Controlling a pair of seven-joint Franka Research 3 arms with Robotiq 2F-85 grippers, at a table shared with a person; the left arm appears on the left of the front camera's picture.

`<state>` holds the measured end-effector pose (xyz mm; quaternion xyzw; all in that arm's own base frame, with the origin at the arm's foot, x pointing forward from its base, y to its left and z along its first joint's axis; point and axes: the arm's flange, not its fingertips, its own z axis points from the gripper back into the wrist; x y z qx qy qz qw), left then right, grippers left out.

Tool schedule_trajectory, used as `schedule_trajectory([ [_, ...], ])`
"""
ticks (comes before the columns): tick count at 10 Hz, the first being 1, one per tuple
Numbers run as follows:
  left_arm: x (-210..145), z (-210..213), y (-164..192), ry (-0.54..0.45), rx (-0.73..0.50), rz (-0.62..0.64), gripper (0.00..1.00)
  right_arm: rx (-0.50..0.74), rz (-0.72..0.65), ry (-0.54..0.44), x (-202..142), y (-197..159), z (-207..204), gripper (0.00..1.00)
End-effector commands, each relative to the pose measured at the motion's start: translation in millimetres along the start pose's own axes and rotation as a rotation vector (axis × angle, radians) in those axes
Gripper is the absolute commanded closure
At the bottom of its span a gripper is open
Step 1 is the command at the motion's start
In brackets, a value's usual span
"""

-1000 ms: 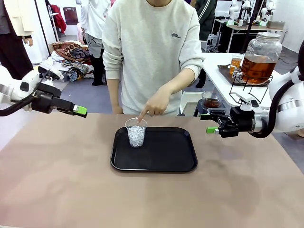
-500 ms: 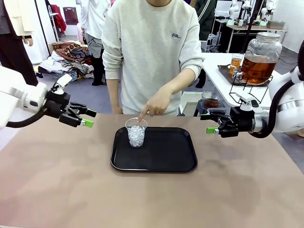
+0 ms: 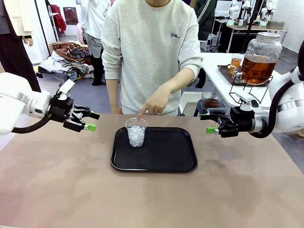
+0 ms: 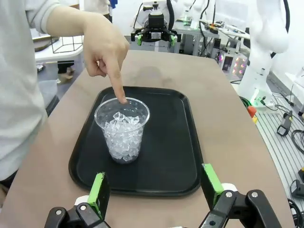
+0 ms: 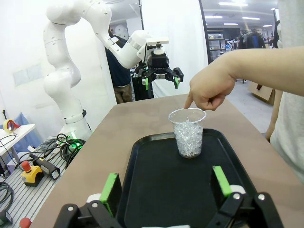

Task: Pour the drink into the iced cup.
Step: Pick up the iced cup indicated by the human and present it to them.

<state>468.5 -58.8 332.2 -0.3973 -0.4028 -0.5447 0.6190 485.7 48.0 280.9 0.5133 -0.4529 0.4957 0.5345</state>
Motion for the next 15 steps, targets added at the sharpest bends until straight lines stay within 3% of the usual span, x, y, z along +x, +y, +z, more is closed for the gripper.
schedule_trajectory([
  [1, 5, 3, -3, 0.009, 0.005, 0.010, 0.00, -0.005, -0.001, 0.001, 3, -3, -2, 0.00],
  [4, 3, 1, 0, 0.000, 0.003, -0.003, 0.00, -0.005, -0.001, 0.001, 3, -3, -2, 0.00],
  [9, -26, -29, 30, -0.075, 0.098, -0.165, 0.00, -0.005, -0.001, 0.001, 3, -3, -2, 0.00],
  [15, -58, -58, 36, -0.133, 0.093, -0.153, 0.00, -0.005, -0.001, 0.001, 3, -3, -2, 0.00],
])
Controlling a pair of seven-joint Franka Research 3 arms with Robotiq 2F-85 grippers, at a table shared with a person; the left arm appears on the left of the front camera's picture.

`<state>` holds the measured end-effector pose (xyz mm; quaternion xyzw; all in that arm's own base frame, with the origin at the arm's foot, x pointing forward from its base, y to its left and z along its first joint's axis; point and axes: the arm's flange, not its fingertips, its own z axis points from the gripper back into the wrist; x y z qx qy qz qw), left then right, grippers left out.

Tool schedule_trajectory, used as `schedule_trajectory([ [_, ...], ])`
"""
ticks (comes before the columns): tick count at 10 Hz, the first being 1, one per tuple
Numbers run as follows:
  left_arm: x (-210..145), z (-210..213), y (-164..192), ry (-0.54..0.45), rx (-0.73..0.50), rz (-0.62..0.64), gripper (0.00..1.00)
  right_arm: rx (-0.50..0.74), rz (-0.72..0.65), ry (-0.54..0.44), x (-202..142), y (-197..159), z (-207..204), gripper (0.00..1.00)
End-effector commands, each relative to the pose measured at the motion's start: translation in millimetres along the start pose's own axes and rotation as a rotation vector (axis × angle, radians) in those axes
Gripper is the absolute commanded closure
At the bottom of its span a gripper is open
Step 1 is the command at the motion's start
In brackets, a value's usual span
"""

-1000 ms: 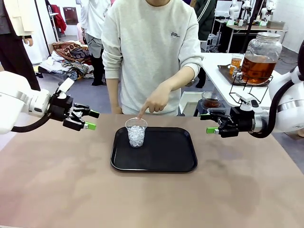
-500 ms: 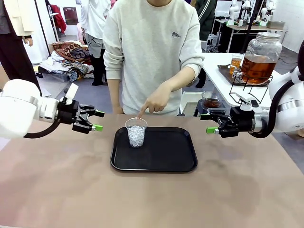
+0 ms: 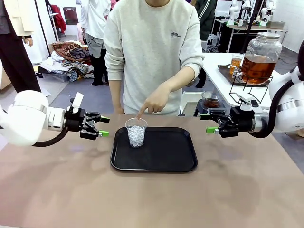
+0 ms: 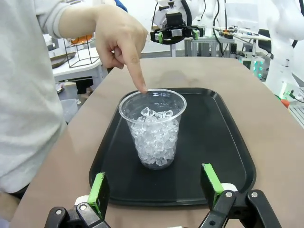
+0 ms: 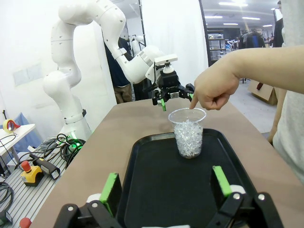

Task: Pour the drink into the iced cup.
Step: Pick up the iced cup indicated by the human and present it to them.

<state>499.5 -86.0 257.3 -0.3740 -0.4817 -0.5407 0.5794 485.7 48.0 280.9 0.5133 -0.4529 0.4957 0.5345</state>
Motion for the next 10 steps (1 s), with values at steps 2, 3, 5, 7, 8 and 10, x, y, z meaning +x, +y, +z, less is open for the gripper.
schedule_trajectory([
  [2, 0, -5, 3, -0.015, -0.042, -0.022, 0.00, -0.005, -0.001, 0.001, 3, -3, -2, 0.00],
  [3, -2, -3, 0, -0.005, -0.008, 0.003, 0.00, -0.005, -0.001, 0.001, 3, -3, -2, 0.00],
  [5, -2, -3, 0, -0.005, -0.008, 0.003, 0.00, -0.005, -0.001, 0.001, 3, -3, -2, 0.00],
  [7, -2, -3, 0, -0.005, -0.008, 0.003, 0.00, -0.005, -0.001, 0.001, 3, -3, -2, 0.00],
  [8, -3, -5, 0, -0.005, -0.016, 0.004, 0.00, -0.005, -0.001, 0.001, 3, -3, -2, 0.00],
  [10, -8, -19, 6, -0.024, -0.027, -0.016, 0.00, -0.005, -0.001, 0.001, 3, -3, -2, 0.00],
])
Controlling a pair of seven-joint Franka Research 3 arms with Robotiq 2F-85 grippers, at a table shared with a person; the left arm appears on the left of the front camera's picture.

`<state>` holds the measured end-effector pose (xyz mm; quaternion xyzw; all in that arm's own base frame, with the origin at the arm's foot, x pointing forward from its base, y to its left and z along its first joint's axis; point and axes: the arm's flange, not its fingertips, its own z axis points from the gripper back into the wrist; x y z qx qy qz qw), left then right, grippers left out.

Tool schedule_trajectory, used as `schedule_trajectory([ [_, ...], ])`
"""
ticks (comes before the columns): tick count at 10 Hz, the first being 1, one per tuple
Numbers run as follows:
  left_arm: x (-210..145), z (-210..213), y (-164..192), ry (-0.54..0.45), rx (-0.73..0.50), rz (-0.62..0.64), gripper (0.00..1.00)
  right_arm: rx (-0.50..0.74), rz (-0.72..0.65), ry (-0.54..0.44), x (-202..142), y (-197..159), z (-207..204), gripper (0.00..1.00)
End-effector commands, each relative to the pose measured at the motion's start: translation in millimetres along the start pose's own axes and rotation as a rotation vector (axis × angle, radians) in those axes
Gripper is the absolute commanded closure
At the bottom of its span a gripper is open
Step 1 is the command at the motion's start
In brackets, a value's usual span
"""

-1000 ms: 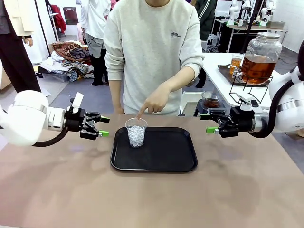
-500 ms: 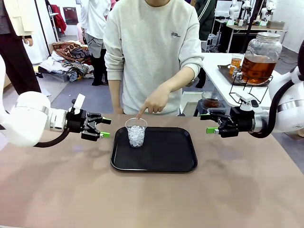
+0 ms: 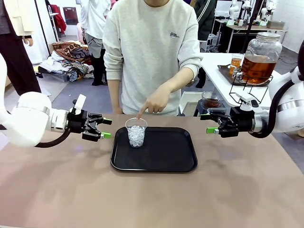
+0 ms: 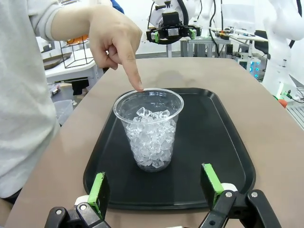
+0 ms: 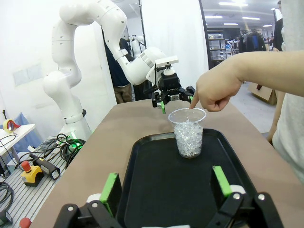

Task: Pour the drink into the iced cup.
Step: Pick up the iced cup indicated by the human and present it to them.

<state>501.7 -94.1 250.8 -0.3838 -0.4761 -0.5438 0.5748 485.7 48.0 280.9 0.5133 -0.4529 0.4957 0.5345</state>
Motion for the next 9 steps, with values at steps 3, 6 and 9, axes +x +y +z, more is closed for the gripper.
schedule_trajectory([
  [3, -11, -21, 10, -0.040, -0.015, -0.017, 0.00, -0.005, -0.001, 0.001, 3, -3, -2, 0.00],
  [6, -18, -36, 11, -0.071, -0.034, -0.010, 0.00, -0.005, -0.001, 0.001, 3, -3, -2, 0.00],
  [9, -21, -49, 13, -0.087, -0.035, -0.008, 0.00, -0.005, -0.001, 0.001, 3, -3, -2, 0.00],
])
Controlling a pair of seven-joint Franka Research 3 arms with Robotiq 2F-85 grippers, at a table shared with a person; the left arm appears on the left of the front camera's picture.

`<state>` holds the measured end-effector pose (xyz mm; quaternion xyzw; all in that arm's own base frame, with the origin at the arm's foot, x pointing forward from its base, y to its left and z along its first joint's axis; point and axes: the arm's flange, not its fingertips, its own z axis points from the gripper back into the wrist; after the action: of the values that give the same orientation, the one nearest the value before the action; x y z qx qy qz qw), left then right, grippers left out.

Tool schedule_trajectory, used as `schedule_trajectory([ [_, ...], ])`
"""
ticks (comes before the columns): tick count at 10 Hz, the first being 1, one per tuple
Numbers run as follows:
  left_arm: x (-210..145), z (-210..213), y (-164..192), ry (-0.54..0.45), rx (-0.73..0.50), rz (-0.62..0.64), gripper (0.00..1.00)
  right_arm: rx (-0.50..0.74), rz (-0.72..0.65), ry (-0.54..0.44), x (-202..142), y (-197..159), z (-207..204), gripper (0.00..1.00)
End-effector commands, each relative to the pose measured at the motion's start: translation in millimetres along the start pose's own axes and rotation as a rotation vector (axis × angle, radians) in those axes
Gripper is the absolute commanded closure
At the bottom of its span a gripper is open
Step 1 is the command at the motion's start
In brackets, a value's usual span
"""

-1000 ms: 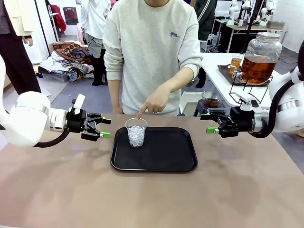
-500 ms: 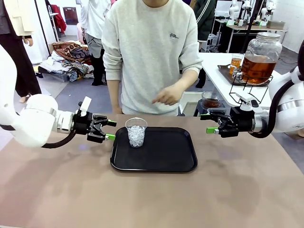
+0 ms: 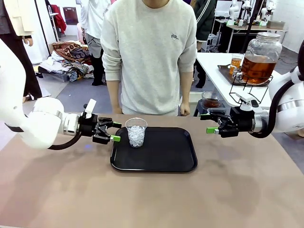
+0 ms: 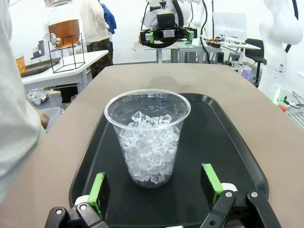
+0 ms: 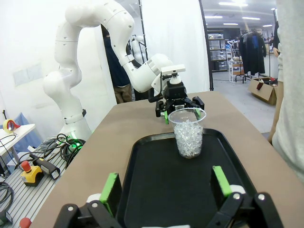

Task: Pour the drink into the iced cup.
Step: Pick up the iced cup indicated by the human and present it to them.

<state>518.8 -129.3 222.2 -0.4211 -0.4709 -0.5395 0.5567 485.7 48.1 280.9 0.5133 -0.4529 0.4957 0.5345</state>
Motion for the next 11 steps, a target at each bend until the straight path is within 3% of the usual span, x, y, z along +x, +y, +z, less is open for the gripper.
schedule_trajectory([
  [1, -3, -8, 3, -0.031, 0.020, -0.032, 0.00, -0.005, -0.001, 0.001, 3, -3, -2, 0.00],
  [11, -12, -34, 14, -0.049, -0.021, -0.012, 0.00, -0.005, -0.001, 0.001, 3, -3, -2, 0.00],
])
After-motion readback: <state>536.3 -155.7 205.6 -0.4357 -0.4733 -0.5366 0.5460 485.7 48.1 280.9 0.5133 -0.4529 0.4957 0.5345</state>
